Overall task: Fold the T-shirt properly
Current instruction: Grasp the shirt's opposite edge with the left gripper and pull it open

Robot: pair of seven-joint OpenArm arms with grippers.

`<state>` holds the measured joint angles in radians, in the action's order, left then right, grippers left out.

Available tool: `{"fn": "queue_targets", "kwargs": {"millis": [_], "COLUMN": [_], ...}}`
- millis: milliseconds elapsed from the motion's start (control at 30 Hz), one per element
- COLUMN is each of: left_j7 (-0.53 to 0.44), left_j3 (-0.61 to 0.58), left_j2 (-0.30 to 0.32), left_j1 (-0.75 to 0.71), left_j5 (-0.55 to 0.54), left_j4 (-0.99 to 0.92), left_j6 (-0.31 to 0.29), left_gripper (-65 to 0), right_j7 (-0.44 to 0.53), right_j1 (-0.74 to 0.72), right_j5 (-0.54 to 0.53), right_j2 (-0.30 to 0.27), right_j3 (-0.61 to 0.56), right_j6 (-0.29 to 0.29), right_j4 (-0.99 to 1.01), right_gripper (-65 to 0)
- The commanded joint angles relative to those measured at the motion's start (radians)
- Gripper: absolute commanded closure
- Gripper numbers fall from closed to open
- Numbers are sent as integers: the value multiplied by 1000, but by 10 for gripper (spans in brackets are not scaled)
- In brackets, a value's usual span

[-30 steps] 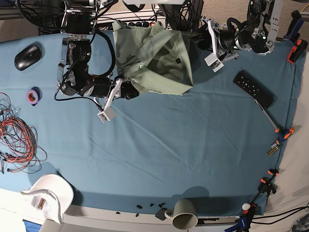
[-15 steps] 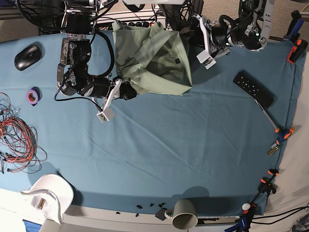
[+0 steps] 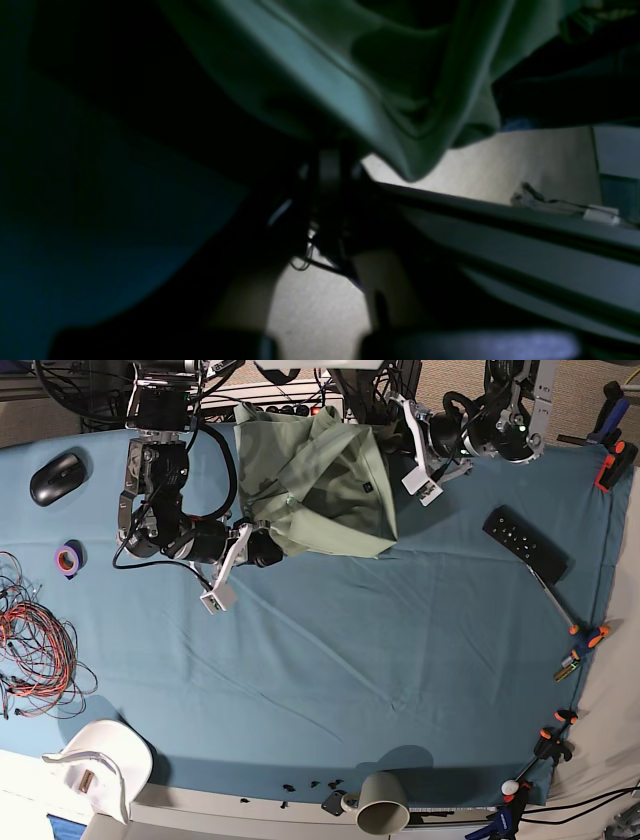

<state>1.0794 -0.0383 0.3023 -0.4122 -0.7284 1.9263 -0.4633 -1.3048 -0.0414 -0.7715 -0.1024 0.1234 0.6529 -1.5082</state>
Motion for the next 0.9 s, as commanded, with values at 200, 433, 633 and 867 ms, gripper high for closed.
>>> {"fn": "queue_targets", "kwargs": {"millis": [200,433,633,867], "left_j7": [-50,-120,-137,-138], "left_j3": [2,2,-8,-50], "left_j2": [34,30,29,1], "left_j1": [109,206,330,497], "left_j5": [88,122,85,84], "left_j4": [14,-53,-212,-411], "left_j6": [45,49,48,48], "left_gripper": [0,0,0,0], "right_j7": [-3,-9,-2,15], "right_j1": [2,98,228,353], "right_j5": [-13,12,31,36], "right_j2": [-5,-5,-5,14], "right_j3": [4,60,121,134], "right_j6": [3,-22,-33,-46], "right_j4": [-28,-196,-346,-383], "right_gripper": [0,0,0,0]}}
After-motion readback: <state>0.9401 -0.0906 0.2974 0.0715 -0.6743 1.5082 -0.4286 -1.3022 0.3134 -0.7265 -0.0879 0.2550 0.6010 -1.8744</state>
